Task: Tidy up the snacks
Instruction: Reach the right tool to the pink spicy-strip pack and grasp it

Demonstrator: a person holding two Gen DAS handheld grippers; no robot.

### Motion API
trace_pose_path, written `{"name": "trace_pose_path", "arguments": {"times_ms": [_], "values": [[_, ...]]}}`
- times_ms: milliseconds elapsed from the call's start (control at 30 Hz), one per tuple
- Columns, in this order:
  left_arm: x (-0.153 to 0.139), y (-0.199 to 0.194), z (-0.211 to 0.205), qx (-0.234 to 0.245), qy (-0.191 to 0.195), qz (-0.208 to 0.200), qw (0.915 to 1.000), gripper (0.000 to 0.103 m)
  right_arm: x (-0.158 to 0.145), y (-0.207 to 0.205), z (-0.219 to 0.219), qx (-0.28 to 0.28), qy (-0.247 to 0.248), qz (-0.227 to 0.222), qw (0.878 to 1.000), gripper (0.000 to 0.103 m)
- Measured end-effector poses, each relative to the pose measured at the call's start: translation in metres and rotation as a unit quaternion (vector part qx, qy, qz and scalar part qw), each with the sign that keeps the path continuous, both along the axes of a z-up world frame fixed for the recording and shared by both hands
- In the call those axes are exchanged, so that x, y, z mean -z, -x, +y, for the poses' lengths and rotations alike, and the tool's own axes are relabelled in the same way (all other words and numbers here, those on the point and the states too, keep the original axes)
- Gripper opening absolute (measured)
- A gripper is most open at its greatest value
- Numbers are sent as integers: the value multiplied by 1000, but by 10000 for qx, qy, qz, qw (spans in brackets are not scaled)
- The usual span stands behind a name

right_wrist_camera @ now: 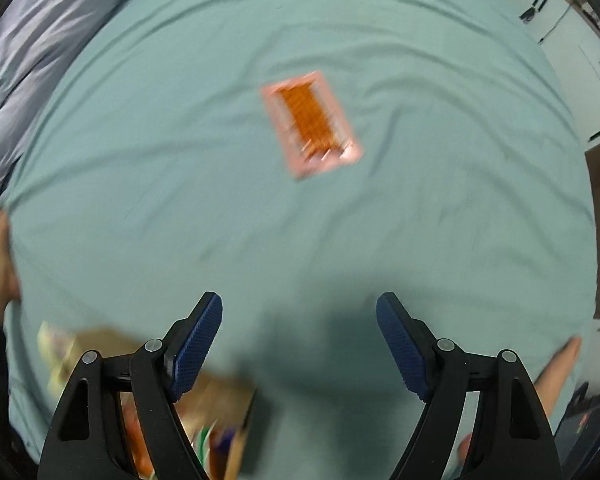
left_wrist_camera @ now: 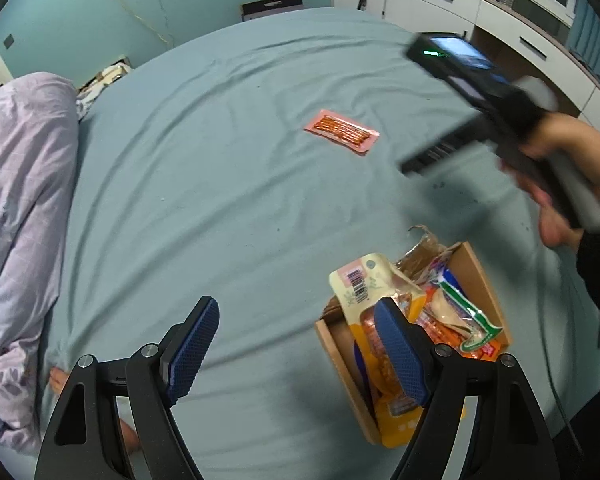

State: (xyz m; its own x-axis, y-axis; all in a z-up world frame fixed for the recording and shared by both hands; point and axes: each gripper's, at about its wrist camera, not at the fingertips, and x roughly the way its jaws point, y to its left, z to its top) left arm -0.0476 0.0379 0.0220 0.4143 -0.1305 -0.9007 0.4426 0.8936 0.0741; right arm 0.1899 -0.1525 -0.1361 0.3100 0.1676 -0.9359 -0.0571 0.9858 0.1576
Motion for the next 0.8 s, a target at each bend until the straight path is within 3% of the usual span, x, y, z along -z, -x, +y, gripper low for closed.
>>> {"name": "trace_pose_path", "arguments": {"times_ms": [333,467,500,567,633,667,800], "values": [[12,-16,-4,173,102,220,9996,81,40,-97,27,-283,489,-259,9981,79],[24,-20,-7,161,88,470,9987,81,55,-110,38,-166,558,-295,9979,79],[27,-21,-8,156,77,513,9985,81,57,-109,38,-80,450,-293,9985,76],[30,-22,-9,153,58,597,9981,81,57,-104,35,-6,167,-331,9993,60],[32,-21,-9,157,49,644,9978,81,52,-94,35,-84,209,-333,9992,37],[32,-19,-10,164,39,653,9977,81,51,-88,34,-71,197,-294,9994,32],[31,-14,-10,201,67,686,9974,81,47,-45,34,-264,204,-109,9994,29]]}}
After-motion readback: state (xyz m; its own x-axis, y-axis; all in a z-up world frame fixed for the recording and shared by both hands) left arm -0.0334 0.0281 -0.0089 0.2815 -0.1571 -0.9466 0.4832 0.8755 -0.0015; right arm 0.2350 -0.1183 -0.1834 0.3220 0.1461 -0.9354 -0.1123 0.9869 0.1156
